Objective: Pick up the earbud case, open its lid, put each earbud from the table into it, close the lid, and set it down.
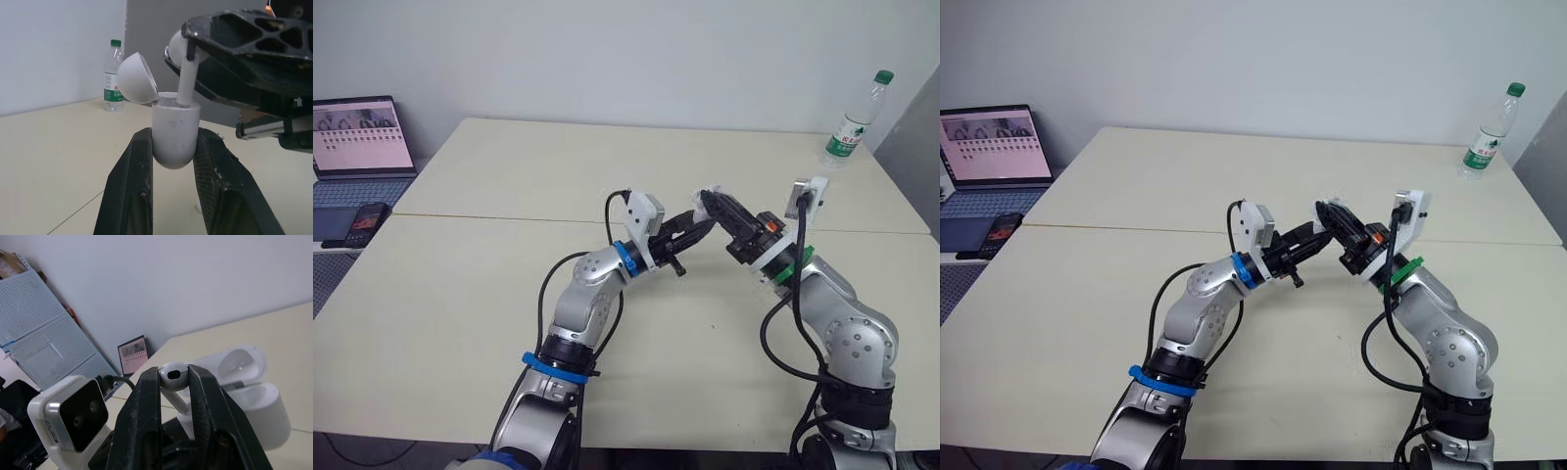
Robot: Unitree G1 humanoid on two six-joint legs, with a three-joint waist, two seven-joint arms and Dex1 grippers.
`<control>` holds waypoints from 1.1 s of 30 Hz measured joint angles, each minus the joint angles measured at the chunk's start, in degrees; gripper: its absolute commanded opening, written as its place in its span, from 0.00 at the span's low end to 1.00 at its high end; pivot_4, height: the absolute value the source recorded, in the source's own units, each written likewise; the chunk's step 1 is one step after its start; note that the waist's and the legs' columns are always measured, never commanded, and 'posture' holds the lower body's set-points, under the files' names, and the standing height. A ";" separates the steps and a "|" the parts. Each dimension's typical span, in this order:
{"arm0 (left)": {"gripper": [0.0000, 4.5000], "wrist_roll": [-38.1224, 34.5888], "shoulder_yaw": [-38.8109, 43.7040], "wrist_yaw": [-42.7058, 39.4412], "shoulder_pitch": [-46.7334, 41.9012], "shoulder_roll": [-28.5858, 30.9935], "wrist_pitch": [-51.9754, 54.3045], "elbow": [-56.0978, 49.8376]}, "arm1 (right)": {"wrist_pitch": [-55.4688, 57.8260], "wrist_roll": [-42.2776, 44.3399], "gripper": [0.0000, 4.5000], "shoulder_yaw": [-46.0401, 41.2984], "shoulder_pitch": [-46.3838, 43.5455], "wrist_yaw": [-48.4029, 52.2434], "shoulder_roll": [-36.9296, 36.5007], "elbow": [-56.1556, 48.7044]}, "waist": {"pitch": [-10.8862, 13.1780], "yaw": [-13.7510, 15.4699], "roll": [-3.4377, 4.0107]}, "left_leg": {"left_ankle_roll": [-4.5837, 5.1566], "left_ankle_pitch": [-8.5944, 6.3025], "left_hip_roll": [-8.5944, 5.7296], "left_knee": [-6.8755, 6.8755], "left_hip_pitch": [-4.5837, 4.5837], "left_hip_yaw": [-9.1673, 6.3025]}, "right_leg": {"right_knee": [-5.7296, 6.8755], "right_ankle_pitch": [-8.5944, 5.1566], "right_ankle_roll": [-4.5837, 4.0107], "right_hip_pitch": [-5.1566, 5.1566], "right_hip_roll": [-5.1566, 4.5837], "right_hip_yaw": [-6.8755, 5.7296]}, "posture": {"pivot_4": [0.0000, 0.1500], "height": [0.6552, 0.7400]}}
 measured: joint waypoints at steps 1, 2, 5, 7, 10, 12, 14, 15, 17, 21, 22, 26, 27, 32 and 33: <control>0.17 0.07 -0.01 -0.02 0.23 0.01 -0.21 0.06 | -0.19 0.00 0.09 0.18 0.23 -0.37 0.17 0.00 | 0.00 0.00 0.00 | 0.00 0.00 0.00 0.00 0.00 0.00 | 0.00 0.00 0.00 0.00 0.00 0.00 | 1.00 0.95; 0.17 0.13 -0.01 -0.04 0.47 0.04 -0.57 0.09 | -0.45 -0.02 0.09 0.34 0.43 -0.80 0.38 0.00 | 0.00 0.00 0.00 | 0.00 0.00 0.00 0.00 0.00 0.00 | 0.00 0.00 0.00 0.00 0.00 0.00 | 1.00 0.95; 0.17 0.19 0.00 -0.13 0.71 0.15 -1.19 0.16 | -1.22 -0.15 0.09 0.92 0.66 -1.79 1.12 0.00 | 0.00 -0.01 0.00 | 0.00 0.00 0.00 0.00 0.00 -0.01 | 0.00 0.00 0.00 0.00 0.00 0.00 | 1.00 0.95; 0.17 0.20 0.01 -0.22 0.72 0.18 -1.67 0.21 | -1.65 -0.21 0.09 1.33 0.94 -2.64 1.36 0.00 | 0.00 -0.01 0.00 | 0.00 0.00 0.00 0.00 0.00 0.01 | 0.00 0.00 0.00 0.00 0.00 -0.01 | 1.00 0.95; 0.17 0.20 0.03 -0.28 0.74 0.24 -1.95 0.27 | -2.35 -0.24 0.09 1.89 1.00 -3.25 1.38 0.00 | 0.00 -0.02 0.00 | 0.00 0.00 0.00 0.00 0.00 0.00 | -0.01 0.00 0.01 0.00 0.00 -0.01 | 1.00 0.95; 0.17 0.19 0.03 -0.32 0.74 0.26 -2.12 0.50 | -2.38 -0.24 0.09 2.03 1.01 -3.51 1.35 0.00 | 0.00 -0.02 0.00 | 0.00 0.00 0.00 0.00 0.00 0.00 | -0.01 0.00 0.01 0.00 0.00 -0.01 | 1.00 0.95; 0.17 0.17 0.03 -0.49 0.73 0.24 -2.26 0.92 | -2.38 -0.28 0.09 2.22 1.16 -3.69 1.15 0.00 | 0.00 -0.02 0.00 | 0.00 0.00 0.00 0.00 -0.01 0.00 | -0.02 -0.01 0.01 0.00 0.00 -0.01 | 1.00 0.95; 0.17 0.17 0.03 -0.64 0.74 0.26 -2.26 1.14 | -2.40 -0.32 0.09 2.32 1.32 -3.70 1.05 0.00 | 0.00 -0.02 0.00 | 0.00 0.00 0.00 0.00 -0.01 0.00 | -0.02 0.00 0.01 0.00 0.00 -0.01 | 1.00 0.95; 0.17 0.17 0.03 -0.99 0.74 0.26 -2.25 1.42 | -2.45 -0.47 0.09 2.46 1.53 -3.72 0.96 0.00 | 0.00 -0.02 0.00 | 0.00 0.00 0.00 0.00 -0.01 0.00 | -0.02 0.00 0.01 0.00 0.00 -0.01 | 1.00 0.95; 0.17 0.16 0.11 -1.25 0.81 0.25 -2.25 1.48 | -2.49 -0.64 0.09 2.60 1.53 -3.76 0.98 0.00 | 0.00 -0.02 0.00 | 0.00 0.00 0.00 0.00 -0.01 0.00 | -0.02 -0.01 0.01 0.00 0.01 -0.01 | 1.00 0.95; 0.17 0.07 0.17 -1.32 0.97 0.22 -2.25 1.47 | -2.49 -0.69 0.09 2.74 1.53 -3.82 0.99 0.00 | 0.00 -0.02 0.00 | 0.00 0.00 0.01 -0.01 -0.01 0.00 | -0.02 -0.01 0.01 0.00 0.01 -0.01 | 1.00 0.95; 0.17 -0.04 0.19 -1.43 1.36 0.15 -2.25 1.47 | -2.49 -0.75 0.09 3.24 1.53 -4.22 1.15 0.00 | 0.01 -0.03 0.00 | 0.00 0.00 0.01 -0.01 -0.01 0.00 | -0.03 -0.01 0.01 -0.01 0.01 -0.01 | 1.00 0.95; 0.17 -0.04 0.21 -1.43 1.38 0.15 -2.25 1.47 | -2.49 -0.74 0.09 3.28 1.54 -4.32 1.21 0.00 | 0.01 -0.03 0.00 | 0.00 0.00 0.01 -0.01 -0.01 0.00 | -0.03 -0.01 0.01 -0.01 0.01 -0.01 | 1.00 0.95; 0.17 -0.04 0.41 -1.42 1.49 0.15 -2.19 1.47 | -2.73 -0.68 0.09 4.00 1.67 -5.22 1.90 -0.03 | 0.01 -0.03 0.00 | 0.00 0.00 0.01 -0.01 -0.01 -0.02 | -0.03 -0.01 0.01 -0.01 0.01 -0.01 | 1.00 0.95; 0.17 -0.04 0.43 -1.42 1.49 0.15 -2.18 1.47 | -2.80 -0.68 0.09 4.08 1.70 -5.31 1.96 -0.04 | 0.01 -0.03 0.00 | 0.00 0.00 0.01 -0.01 -0.01 -0.01 | -0.03 -0.01 0.02 -0.01 0.01 -0.01 | 1.00 0.95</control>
